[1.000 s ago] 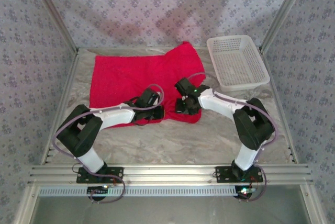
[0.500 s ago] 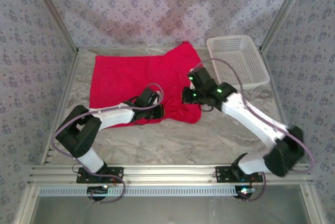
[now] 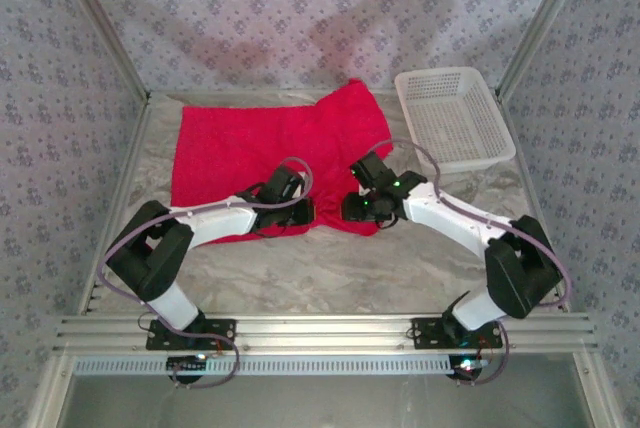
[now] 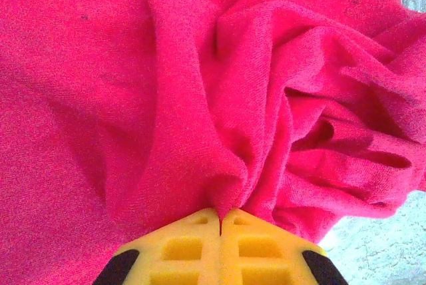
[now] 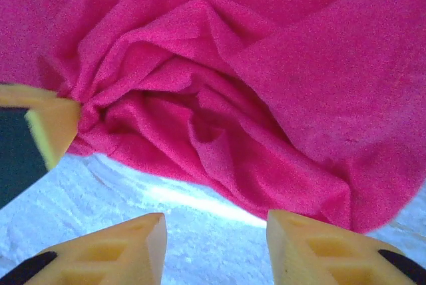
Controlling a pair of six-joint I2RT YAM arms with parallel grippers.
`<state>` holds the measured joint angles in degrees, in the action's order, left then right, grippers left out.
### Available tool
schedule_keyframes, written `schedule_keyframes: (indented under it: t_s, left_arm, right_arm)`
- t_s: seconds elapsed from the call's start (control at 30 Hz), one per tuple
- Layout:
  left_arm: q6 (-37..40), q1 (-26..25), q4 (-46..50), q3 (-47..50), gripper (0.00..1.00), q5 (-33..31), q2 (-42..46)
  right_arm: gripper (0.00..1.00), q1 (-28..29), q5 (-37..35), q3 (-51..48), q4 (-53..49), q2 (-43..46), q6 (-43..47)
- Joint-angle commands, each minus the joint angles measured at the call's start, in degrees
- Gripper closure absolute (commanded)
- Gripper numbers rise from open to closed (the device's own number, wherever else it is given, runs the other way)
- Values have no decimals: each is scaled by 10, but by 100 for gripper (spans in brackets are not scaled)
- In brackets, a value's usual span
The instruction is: Fold the inside-out t-shirt
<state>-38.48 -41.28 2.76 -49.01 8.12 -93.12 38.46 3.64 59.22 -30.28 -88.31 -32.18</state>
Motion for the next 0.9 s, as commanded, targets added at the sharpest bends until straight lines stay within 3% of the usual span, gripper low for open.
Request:
schedule_keyframes:
  t_s: [0.0, 0.27, 0.3, 0.37, 0.4, 0.6, 0.87]
  left_arm:
    - [-6, 2, -11, -7, 100, 2, -2]
    - [-5, 1, -14, -1, 100, 3, -2]
    - [-5, 2, -14, -1, 100, 2, -2]
    - [-5, 2, -14, 1, 100, 1, -2]
    - [-5, 2, -14, 1, 100, 1, -2]
    - [-2, 6, -12, -2, 100, -3, -9]
    - [-7, 11, -14, 0, 100, -1, -18]
  right_arm:
    - [51, 6, -14, 24, 21, -33, 12]
    - [55, 9, -14, 49, 34, -104, 19]
    - [63, 9, -14, 54, 36, -111, 22]
    - [91, 9, -15, 67, 28, -119, 27]
    - [100, 9, -19, 75, 16, -117, 29]
    - [100, 13, -53, 69, -36, 8, 43]
    - [100, 11, -54, -94, 22, 268, 10]
